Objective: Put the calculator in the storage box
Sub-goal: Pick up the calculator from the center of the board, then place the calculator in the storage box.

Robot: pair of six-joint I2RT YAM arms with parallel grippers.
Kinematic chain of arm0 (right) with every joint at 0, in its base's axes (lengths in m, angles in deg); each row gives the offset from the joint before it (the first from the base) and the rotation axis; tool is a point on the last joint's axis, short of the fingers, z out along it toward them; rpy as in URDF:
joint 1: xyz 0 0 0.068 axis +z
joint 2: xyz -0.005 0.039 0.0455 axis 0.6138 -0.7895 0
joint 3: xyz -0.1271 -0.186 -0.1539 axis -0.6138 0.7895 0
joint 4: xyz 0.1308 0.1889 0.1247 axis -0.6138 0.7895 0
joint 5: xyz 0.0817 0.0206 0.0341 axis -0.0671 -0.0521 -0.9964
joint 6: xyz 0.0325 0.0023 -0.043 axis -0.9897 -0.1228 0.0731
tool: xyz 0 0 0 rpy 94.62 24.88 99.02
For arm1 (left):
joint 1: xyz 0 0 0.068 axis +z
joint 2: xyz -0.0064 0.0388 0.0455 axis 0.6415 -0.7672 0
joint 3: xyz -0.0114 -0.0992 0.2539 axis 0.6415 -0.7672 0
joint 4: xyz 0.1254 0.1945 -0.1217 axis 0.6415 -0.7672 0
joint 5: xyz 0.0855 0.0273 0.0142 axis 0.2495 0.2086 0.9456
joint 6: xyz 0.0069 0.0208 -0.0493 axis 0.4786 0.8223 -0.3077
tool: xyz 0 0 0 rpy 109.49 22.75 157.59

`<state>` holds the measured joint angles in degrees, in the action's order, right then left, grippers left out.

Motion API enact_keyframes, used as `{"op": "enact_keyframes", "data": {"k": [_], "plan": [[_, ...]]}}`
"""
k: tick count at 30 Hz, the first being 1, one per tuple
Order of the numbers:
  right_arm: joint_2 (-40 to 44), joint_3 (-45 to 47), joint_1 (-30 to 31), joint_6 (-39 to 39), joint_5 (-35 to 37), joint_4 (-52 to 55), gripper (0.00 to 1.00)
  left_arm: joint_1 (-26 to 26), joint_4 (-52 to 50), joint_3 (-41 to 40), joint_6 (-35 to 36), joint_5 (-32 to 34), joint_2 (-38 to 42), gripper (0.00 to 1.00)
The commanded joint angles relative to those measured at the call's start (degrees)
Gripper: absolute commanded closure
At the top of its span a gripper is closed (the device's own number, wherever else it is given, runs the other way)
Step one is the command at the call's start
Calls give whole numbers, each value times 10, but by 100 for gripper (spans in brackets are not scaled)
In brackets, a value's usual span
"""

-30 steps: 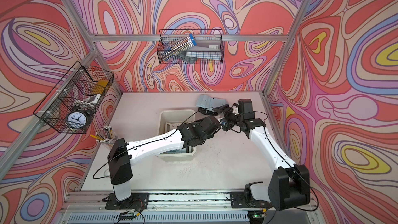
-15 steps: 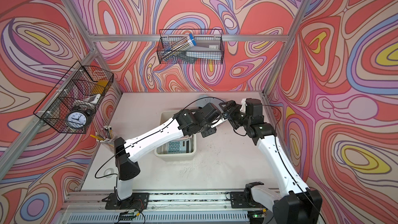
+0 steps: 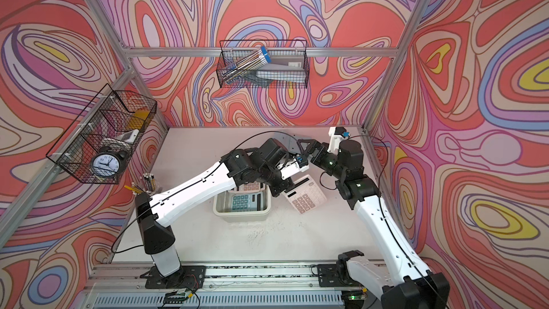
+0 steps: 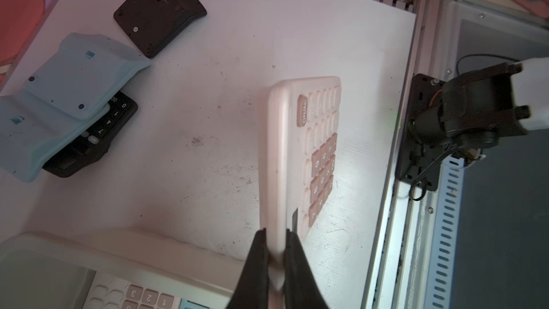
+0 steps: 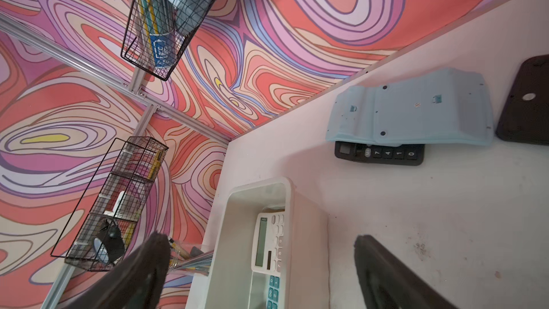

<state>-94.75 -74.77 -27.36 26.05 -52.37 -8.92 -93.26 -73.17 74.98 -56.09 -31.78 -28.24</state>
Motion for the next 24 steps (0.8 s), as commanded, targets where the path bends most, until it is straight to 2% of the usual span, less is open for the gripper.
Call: {"op": "enact_keyframes", "data": {"k": [1,4,8,17,24], "plan": [[60,14,6,39,-40,3,2,105,61,-15,-127,74,31,100],[73,8,6,65,12,50,2,125,59,-22,-152,59,42,100],[83,16,6,88,40,86,2,156,59,-30,-195,13,65,100],[58,43,6,108,-8,92,2,206,16,-66,-243,-60,133,100],[29,47,6,115,-12,92,2,258,-46,-140,-259,-97,206,100]]}}
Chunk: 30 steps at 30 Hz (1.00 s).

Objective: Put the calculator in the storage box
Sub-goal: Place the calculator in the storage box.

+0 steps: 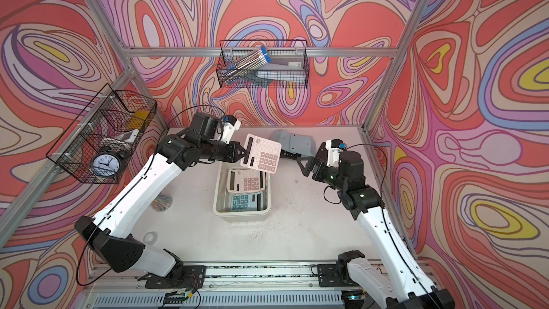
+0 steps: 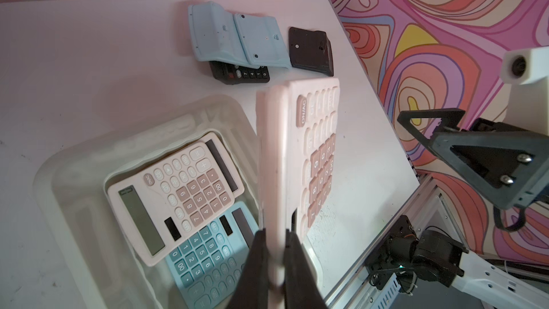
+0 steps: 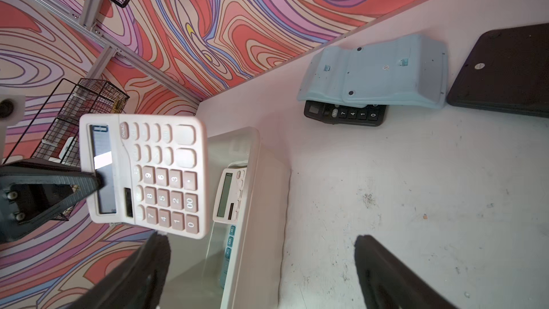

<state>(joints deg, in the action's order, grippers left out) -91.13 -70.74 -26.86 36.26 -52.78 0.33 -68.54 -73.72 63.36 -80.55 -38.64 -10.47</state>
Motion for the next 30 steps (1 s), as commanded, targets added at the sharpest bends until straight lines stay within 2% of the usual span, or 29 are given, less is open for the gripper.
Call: {"op": "enact_keyframes", "data": {"k": [1,7,11,16,30], "plan": [[-11,8,1,13,-8,-1,2,15,-47,-41,-16,-28,41,100],[-30,9,1,19,5,-2,2,48,-66,-139,-36,-43,115,100],[-46,9,1,20,6,-5,2,65,-92,-175,-43,-47,141,100],[-64,10,1,16,3,-8,2,67,-119,-201,-50,-63,132,100],[-89,24,1,8,-12,-13,2,67,-85,-269,-112,-66,89,100]]}}
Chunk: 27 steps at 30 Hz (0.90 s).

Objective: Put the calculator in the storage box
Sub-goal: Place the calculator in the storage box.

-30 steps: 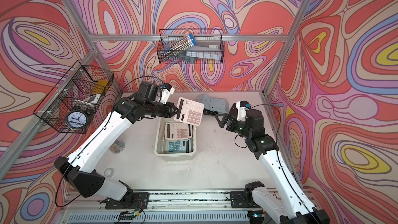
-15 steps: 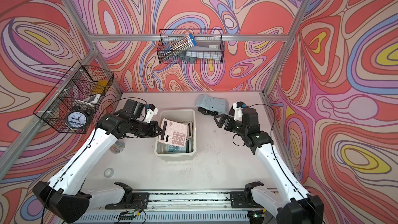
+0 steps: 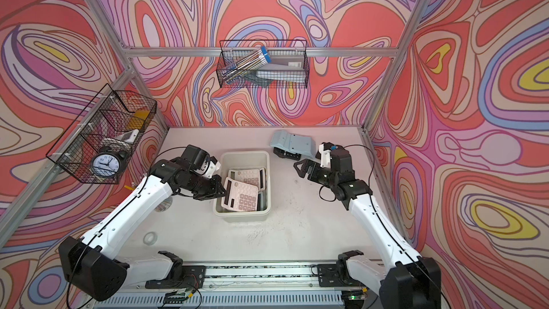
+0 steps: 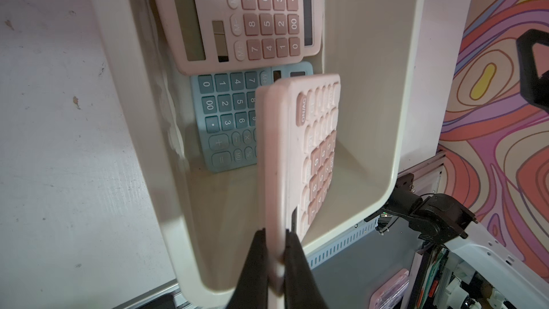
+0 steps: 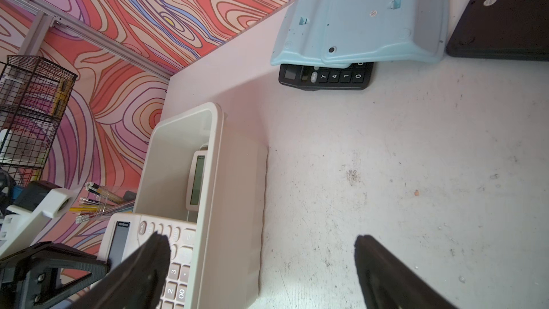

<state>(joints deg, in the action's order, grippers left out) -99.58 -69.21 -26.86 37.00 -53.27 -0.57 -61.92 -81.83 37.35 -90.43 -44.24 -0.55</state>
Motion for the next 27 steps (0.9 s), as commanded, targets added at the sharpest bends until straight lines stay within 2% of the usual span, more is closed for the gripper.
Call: {"op": "enact_keyframes", "data": {"k": [1,6,12,14,16,18,27], "plan": [[-6,9,1,0,-8,-5,2,1,-12,-9,-13,-1,-16,100],[-18,14,1,-2,-13,-15,2,0,-38,-10,-2,25,-46,100],[-32,16,1,-4,-19,-24,2,-7,-60,-8,10,60,-74,92],[-36,16,1,-4,-19,-24,2,-10,-63,-5,12,64,-76,84],[-39,15,1,-5,-19,-25,2,-14,-69,1,16,69,-79,71],[-41,14,1,-3,-18,-25,2,-20,-77,10,21,77,-79,64],[-42,8,1,-4,-7,-20,2,-29,-104,67,24,100,-52,49]]}}
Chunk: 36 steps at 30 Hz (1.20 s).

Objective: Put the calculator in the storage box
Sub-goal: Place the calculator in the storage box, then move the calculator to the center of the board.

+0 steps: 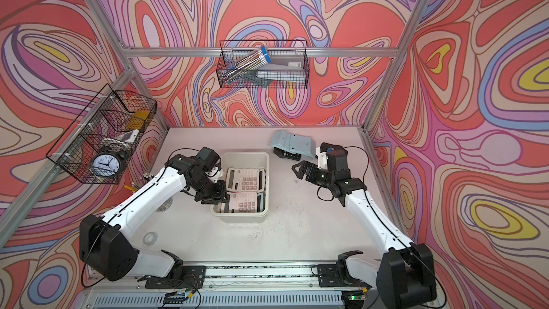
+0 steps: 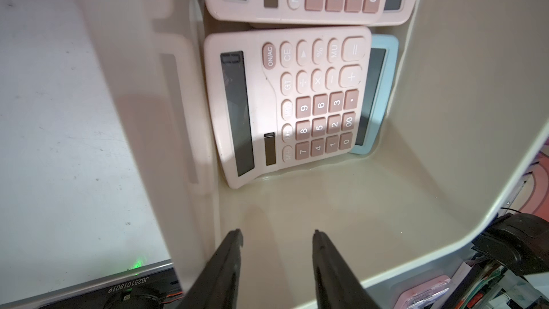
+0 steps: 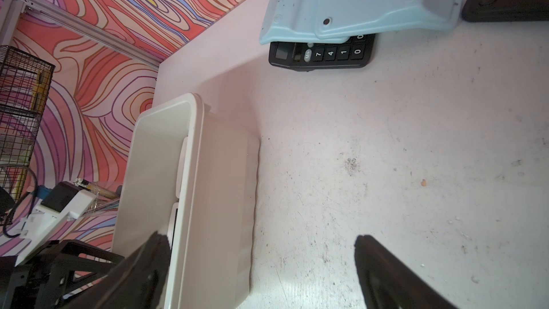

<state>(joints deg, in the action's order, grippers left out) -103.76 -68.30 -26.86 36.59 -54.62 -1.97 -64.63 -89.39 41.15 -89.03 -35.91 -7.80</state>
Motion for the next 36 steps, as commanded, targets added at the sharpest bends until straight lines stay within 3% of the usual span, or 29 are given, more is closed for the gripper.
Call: {"op": "enact_keyframes", "data": {"k": [1,5,10,16,24,36], "plan": [[0,-3,1,1,12,-5,2,-2,-29,39,10,18,24,45],[-5,-14,1,3,33,-1,2,-3,-17,74,16,33,38,28],[-31,-40,-1,3,109,20,2,-2,37,84,18,81,51,2],[-92,-84,-36,18,167,22,2,-2,100,100,25,98,28,1],[-232,-177,-136,36,167,-16,2,-2,158,90,30,73,11,1],[-498,-431,-158,111,285,5,2,-2,187,25,17,66,59,1]]}}
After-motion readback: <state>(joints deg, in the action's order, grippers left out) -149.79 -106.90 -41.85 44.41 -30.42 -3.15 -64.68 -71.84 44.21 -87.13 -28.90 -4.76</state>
